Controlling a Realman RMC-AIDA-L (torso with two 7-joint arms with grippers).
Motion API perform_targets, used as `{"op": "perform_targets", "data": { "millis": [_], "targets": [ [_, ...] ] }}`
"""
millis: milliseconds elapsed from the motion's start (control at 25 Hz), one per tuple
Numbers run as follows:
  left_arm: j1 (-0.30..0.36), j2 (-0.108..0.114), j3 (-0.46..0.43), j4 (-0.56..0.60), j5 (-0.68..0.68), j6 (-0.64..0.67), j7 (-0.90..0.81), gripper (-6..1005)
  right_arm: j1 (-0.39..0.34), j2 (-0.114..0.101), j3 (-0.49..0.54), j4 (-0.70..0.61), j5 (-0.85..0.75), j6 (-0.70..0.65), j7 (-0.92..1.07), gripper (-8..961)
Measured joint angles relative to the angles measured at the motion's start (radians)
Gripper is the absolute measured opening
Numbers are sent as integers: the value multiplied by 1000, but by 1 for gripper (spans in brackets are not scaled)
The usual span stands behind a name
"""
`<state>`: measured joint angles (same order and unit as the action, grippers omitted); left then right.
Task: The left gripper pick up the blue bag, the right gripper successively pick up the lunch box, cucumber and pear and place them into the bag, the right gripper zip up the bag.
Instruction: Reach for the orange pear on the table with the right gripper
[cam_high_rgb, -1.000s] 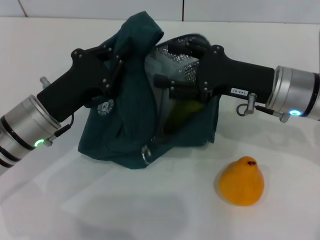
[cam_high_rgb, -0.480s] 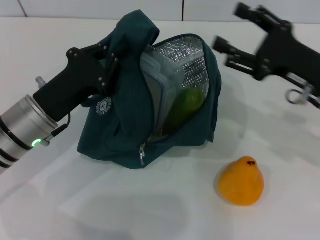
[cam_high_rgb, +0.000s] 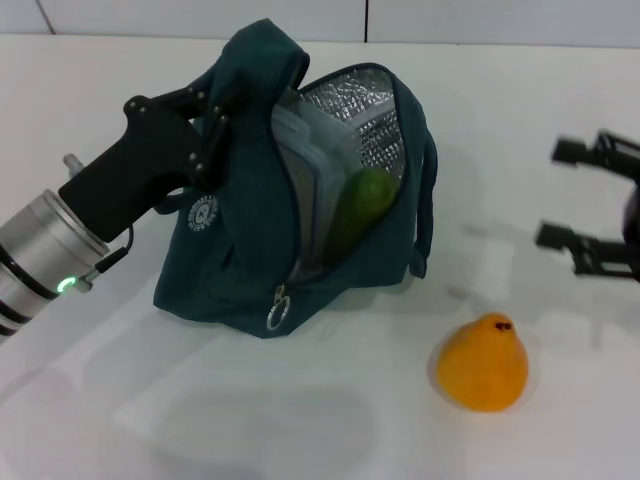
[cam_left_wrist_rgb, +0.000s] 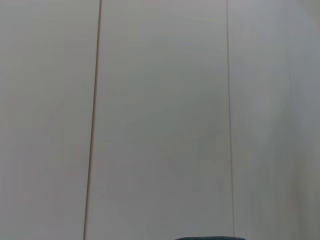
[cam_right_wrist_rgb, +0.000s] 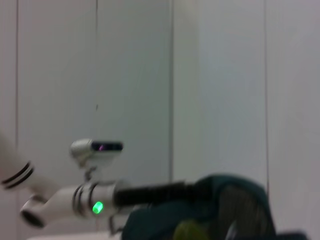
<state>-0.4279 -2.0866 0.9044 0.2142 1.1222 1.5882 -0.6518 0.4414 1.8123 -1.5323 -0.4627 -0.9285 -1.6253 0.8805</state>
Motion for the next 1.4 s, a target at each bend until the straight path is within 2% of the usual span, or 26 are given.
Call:
{"op": "perform_targets", "data": {
  "millis": [80, 200, 560, 1000, 1240, 1400],
  "targets": [
    [-3, 0, 0, 0, 0, -8, 1, 52, 6, -22, 10, 37, -46, -29, 6, 804],
    [-6, 0, -1, 1, -1, -19, 2, 52, 7, -31, 28, 69, -108, -84, 9, 788],
    [-15, -5, 4, 1, -1, -28, 22, 53, 14, 7, 35, 69, -303, -30, 17, 739],
    [-19, -7, 3, -5, -1, -28, 27, 54, 27, 38, 37, 61, -310, 51, 8, 511],
    [-16, -7, 2, -1, -1, -28, 27, 55, 38, 42, 37, 61, -323, 70, 11, 304],
    [-19, -7, 2, -3, -2, -28, 27, 55, 40, 42, 37, 60, -331, 71, 11, 205]
  ]
}}
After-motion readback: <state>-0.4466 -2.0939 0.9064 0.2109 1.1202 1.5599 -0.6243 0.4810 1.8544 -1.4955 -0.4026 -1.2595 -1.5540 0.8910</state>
